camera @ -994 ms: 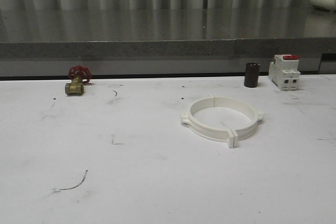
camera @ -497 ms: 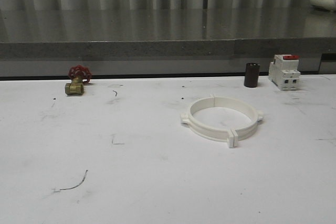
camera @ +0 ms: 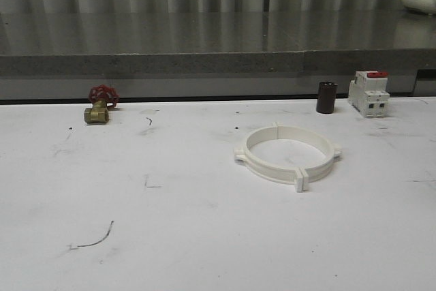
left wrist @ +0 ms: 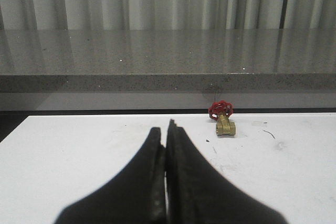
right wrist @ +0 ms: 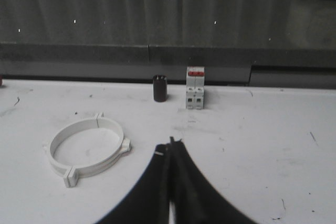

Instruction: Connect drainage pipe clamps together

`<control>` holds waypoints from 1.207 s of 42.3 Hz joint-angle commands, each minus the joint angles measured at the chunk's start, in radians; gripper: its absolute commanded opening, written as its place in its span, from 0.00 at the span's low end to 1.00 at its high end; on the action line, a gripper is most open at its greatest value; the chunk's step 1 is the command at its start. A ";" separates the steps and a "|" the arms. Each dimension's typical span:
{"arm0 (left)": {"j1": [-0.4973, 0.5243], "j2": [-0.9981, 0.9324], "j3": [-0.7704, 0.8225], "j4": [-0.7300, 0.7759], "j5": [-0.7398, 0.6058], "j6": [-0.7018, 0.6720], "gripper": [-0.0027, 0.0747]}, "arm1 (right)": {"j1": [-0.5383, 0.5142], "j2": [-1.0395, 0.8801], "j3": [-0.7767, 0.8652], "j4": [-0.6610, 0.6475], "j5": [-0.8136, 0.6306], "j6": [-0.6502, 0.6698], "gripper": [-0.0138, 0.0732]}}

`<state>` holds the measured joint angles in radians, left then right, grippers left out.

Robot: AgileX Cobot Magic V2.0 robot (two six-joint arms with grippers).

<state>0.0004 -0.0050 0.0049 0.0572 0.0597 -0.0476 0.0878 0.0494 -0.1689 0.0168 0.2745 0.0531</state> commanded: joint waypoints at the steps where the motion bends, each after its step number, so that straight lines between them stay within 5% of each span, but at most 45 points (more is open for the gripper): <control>1: 0.000 -0.011 0.022 -0.004 -0.085 -0.009 0.01 | -0.016 -0.070 0.068 -0.011 -0.175 -0.004 0.02; 13: 0.000 -0.010 0.022 -0.004 -0.085 -0.009 0.01 | -0.030 -0.076 0.196 -0.007 -0.290 -0.004 0.02; 51: 0.000 -0.010 0.022 -0.004 -0.085 -0.009 0.01 | -0.078 -0.076 0.192 -0.011 -0.304 0.021 0.02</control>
<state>0.0004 -0.0050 0.0049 0.0572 0.0555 -0.0476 0.0294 -0.0114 0.0276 0.0149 0.0579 0.0743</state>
